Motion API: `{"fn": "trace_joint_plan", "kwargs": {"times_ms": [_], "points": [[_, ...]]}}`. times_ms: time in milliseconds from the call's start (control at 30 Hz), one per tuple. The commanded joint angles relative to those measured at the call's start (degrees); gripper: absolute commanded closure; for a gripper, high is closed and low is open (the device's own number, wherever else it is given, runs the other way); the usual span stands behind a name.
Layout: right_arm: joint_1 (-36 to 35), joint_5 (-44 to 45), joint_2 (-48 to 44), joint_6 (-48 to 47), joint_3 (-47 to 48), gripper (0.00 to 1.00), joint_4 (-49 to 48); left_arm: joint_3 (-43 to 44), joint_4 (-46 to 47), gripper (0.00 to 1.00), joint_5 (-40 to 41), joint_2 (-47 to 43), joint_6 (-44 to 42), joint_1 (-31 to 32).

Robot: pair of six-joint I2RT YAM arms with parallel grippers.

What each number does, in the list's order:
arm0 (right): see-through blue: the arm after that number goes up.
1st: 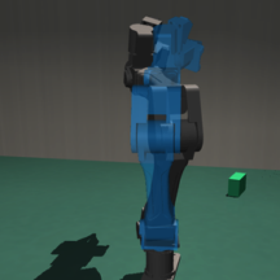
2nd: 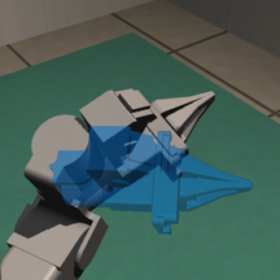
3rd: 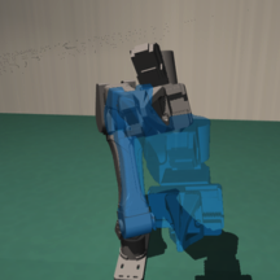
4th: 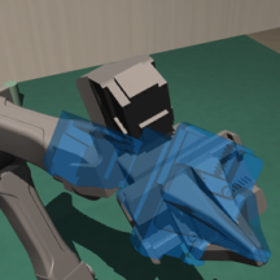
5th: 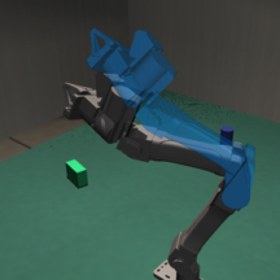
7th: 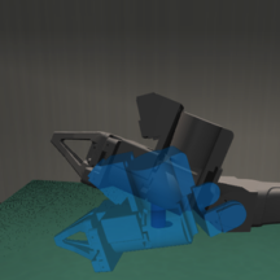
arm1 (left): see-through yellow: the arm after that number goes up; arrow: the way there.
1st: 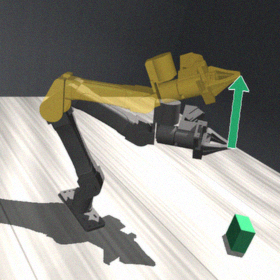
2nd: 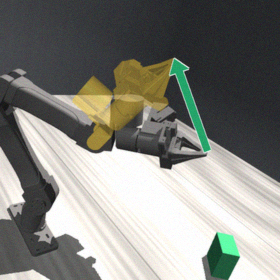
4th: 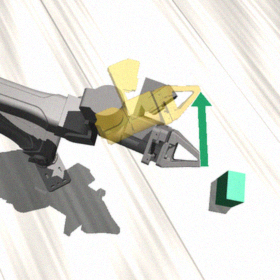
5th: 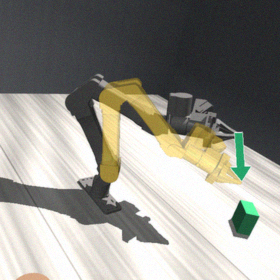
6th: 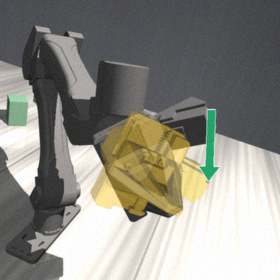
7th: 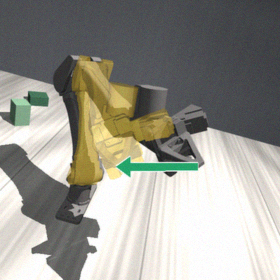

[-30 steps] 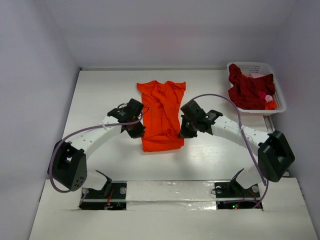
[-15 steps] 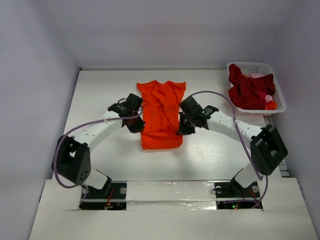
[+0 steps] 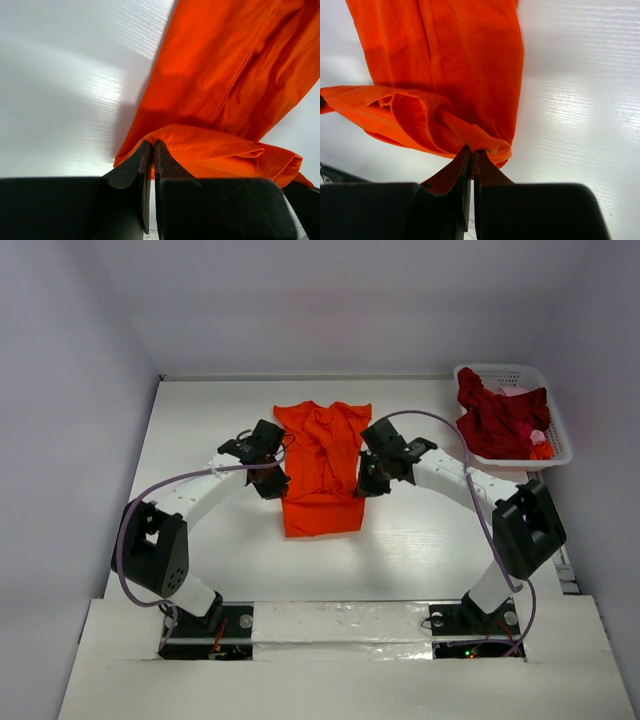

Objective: Fold and stack the t-shirts
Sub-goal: Fold the folded rectangular tshirt in 1/3 of the way

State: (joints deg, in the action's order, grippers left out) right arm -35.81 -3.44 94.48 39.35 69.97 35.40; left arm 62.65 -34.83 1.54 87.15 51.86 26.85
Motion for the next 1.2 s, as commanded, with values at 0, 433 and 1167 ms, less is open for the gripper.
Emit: {"fn": "trace_joint_plan", "kwargs": {"times_ms": [0, 433, 1167], "points": [[0.39, -0.86, 1.5, -2.61, 3.85, 1.0, 0.72, 2.65, 0.11, 1.0, 0.83, 0.56, -1.76, -1.18], [0.39, -2.88, 4.49, -4.46, 6.4, 1.0, 0.81, 5.11, 0.55, 1.0, 0.39, 2.93, -3.52, -2.85], [0.39, -3.5, 7.48, -4.37, 10.18, 1.0, 0.99, 8.27, 1.25, 1.0, -0.4, 6.27, -5.36, -3.91]]}}
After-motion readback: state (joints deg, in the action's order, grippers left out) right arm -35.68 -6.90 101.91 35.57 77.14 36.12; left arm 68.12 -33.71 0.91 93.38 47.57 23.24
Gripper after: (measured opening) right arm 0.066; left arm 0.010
